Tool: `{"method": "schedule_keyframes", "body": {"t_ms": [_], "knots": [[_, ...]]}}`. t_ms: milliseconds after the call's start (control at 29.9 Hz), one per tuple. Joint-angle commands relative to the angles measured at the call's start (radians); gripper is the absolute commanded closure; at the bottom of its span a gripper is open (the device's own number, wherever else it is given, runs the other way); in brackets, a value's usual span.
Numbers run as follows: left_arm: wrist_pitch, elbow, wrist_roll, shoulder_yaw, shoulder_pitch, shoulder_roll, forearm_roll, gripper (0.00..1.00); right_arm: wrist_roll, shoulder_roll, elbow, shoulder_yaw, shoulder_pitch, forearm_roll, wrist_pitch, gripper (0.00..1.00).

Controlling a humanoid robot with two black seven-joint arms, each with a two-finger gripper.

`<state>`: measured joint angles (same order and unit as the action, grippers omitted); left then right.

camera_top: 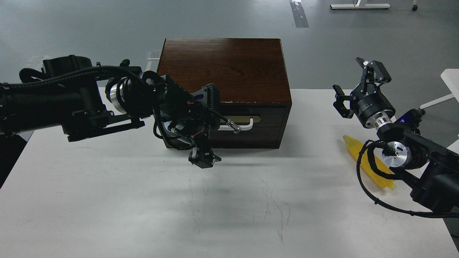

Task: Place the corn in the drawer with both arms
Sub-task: 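Pull the drawer open toward the robot with the left gripper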

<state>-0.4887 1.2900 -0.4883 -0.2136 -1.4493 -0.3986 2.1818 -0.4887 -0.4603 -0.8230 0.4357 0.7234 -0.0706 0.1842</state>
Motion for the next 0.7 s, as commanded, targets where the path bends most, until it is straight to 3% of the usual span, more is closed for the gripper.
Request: {"method": "schedule_keyframes", "body": {"t_ms": [0, 301, 668], "knots": [[0.000, 0.000, 0.000, -0.010, -0.005, 0.004, 0.000, 0.02, 0.000, -0.001, -0.001, 0.000, -0.002, 0.000, -0.002, 0.00], [0.000, 0.026, 0.000, -0.015, -0.013, 0.012, 0.000, 0.02, 0.000, -0.001, -0.001, 0.000, -0.009, 0.000, 0.000, 0.00], [0.000, 0.143, 0.000, -0.015, -0.036, 0.001, 0.000, 0.02, 0.000, -0.001, -0.001, 0.000, -0.015, 0.000, -0.002, 0.00]]}}
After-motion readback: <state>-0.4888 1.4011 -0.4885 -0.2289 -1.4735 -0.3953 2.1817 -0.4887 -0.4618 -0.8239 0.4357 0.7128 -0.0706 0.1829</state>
